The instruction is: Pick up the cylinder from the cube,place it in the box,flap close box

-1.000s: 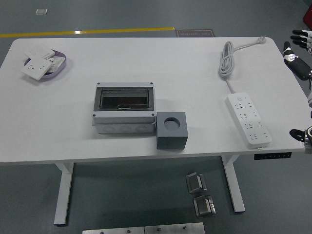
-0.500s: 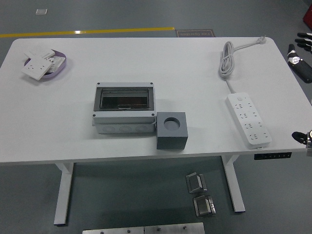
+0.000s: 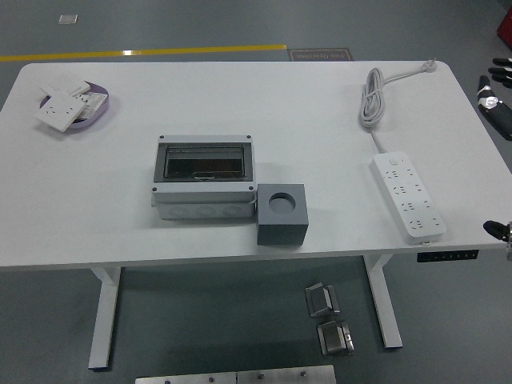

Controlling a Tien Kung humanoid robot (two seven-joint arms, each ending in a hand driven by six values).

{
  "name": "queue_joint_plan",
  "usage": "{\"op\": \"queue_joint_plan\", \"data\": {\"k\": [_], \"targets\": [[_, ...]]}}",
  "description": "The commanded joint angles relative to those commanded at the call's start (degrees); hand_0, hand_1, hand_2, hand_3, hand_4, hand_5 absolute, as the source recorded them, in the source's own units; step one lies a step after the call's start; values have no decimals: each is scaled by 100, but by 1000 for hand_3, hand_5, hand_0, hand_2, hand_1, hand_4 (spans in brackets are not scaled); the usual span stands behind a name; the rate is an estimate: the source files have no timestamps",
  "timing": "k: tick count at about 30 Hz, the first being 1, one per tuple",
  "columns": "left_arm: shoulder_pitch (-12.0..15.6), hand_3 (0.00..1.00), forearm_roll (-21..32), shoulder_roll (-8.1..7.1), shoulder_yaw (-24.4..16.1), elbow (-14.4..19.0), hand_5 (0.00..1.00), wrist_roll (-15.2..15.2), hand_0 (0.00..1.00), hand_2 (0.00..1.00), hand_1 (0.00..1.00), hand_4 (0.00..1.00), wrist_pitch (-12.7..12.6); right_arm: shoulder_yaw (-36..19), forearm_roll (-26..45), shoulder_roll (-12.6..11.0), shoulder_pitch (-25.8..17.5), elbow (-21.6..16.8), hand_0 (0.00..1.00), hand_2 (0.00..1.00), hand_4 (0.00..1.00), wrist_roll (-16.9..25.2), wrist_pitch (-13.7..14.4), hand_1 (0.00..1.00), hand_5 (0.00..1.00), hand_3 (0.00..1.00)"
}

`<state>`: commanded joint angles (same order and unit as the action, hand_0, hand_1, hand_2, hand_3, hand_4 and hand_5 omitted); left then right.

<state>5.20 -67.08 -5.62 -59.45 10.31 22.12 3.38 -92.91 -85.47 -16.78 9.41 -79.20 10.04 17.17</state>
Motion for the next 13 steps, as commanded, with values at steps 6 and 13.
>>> {"op": "queue_joint_plan", "data": {"k": [6, 13], "targets": [[4, 550, -3, 14, -5, 0, 281, 10, 579, 544, 627, 615, 1, -8, 47, -29, -58, 6, 797, 666, 619, 16, 5, 698, 251, 670], [12, 550, -3, 15, -18, 0, 280, 13, 579, 545, 627, 615, 3, -15, 75, -40, -105, 6, 796, 667, 618, 45, 4, 698, 249, 670]]}}
